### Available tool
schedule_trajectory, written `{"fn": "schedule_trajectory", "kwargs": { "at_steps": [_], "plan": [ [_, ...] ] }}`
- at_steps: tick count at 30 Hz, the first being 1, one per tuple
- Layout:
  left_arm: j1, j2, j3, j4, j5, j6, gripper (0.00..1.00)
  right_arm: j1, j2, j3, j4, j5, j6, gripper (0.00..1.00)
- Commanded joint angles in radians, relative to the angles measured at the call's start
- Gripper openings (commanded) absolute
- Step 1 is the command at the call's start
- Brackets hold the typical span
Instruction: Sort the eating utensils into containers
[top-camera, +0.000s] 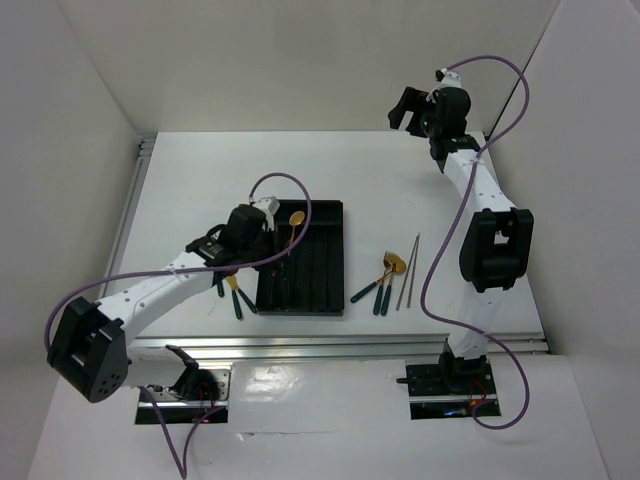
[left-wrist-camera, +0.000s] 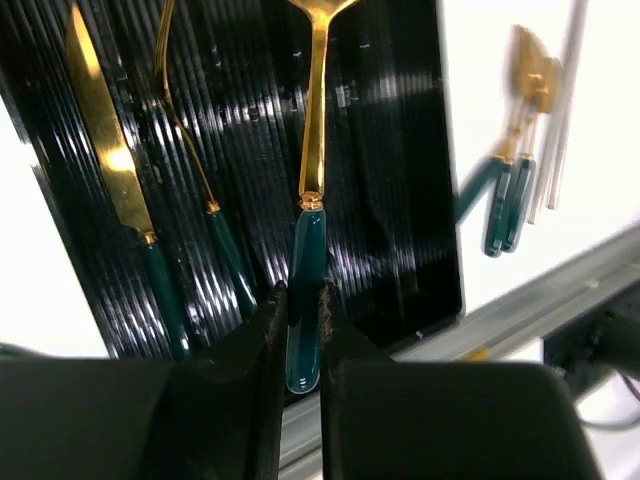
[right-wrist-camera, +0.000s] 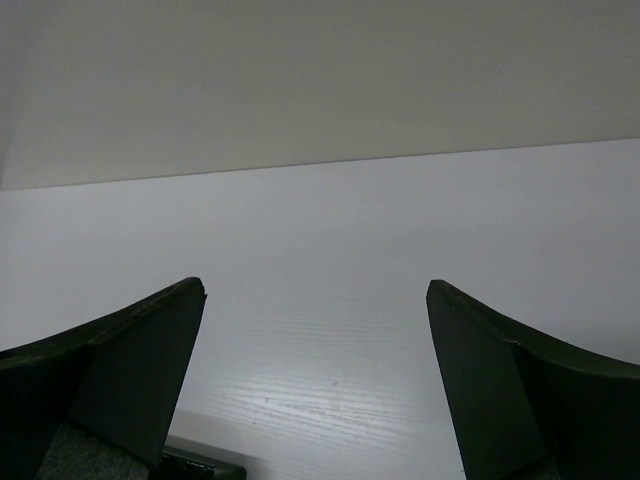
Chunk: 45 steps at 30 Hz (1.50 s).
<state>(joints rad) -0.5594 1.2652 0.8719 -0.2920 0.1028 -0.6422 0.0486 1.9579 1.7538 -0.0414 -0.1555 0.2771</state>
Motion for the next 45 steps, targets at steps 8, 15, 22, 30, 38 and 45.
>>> {"fn": "schedule_trajectory", "kwargs": {
  "at_steps": [8,15,22,30,38,45],
  "plan": [
    [-0.129,0.212,0.124,0.005,-0.203,-0.364,0.0,-0.018,-0.086,-0.017,0.018,0.025,0.008,1.0],
    [-0.191,0.321,0.213,-0.104,-0.304,-0.401,0.0,-0.027,-0.086,-0.027,0.028,0.014,0.008,1.0],
    [-0.191,0.332,0.213,-0.111,-0.316,-0.373,0.0,-0.027,-0.096,-0.036,0.028,0.005,0.008,1.0],
    [-0.191,0.387,0.257,-0.151,-0.287,-0.303,0.0,-0.027,-0.096,-0.036,0.037,-0.004,0.008,1.0],
    [-0.191,0.43,0.279,-0.196,-0.298,-0.301,0.0,-0.027,-0.105,-0.045,0.037,0.005,0.008,1.0],
    [-0.191,0.439,0.279,-0.217,-0.308,-0.309,0.0,-0.027,-0.105,-0.045,0.037,0.005,0.008,1.0]
  ]
}}
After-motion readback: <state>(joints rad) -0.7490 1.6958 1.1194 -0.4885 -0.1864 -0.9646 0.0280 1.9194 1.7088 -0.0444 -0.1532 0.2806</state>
